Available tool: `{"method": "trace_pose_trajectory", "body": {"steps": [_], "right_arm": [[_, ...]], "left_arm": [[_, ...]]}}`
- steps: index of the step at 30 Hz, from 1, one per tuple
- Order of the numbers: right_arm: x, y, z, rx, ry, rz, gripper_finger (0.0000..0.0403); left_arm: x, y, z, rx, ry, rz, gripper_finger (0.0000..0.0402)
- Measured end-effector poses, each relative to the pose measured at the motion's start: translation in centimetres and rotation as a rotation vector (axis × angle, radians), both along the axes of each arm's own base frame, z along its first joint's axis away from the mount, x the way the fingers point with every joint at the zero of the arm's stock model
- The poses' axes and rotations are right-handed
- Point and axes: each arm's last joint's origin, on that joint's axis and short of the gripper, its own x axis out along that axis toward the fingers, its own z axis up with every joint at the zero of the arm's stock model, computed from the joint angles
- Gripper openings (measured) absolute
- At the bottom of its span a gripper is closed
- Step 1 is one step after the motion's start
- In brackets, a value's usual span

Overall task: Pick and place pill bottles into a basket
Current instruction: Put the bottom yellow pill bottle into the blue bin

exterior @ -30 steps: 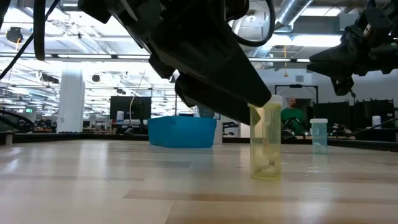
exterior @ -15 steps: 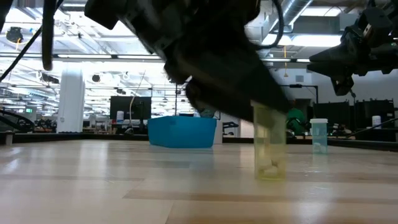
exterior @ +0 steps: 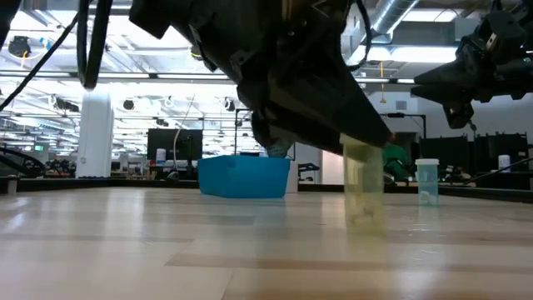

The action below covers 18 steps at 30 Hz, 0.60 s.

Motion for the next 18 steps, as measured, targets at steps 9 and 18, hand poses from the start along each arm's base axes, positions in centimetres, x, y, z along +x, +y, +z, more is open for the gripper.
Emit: {"method": "trace_pose_trajectory", "body": {"steps": [9, 18], "right_arm": [[0.0, 0.0, 0.0, 0.000, 0.000, 0.000, 0.0100], [0.0, 0.0, 0.0, 0.000, -0.003, -0.002, 0.0100]], "left_arm": [[0.4, 7.9, 7.4, 0.131, -0.197, 0.349, 0.0099], [-2.7, 18.9, 11.9, 0.222, -0.102, 0.657, 0.0114]]}}
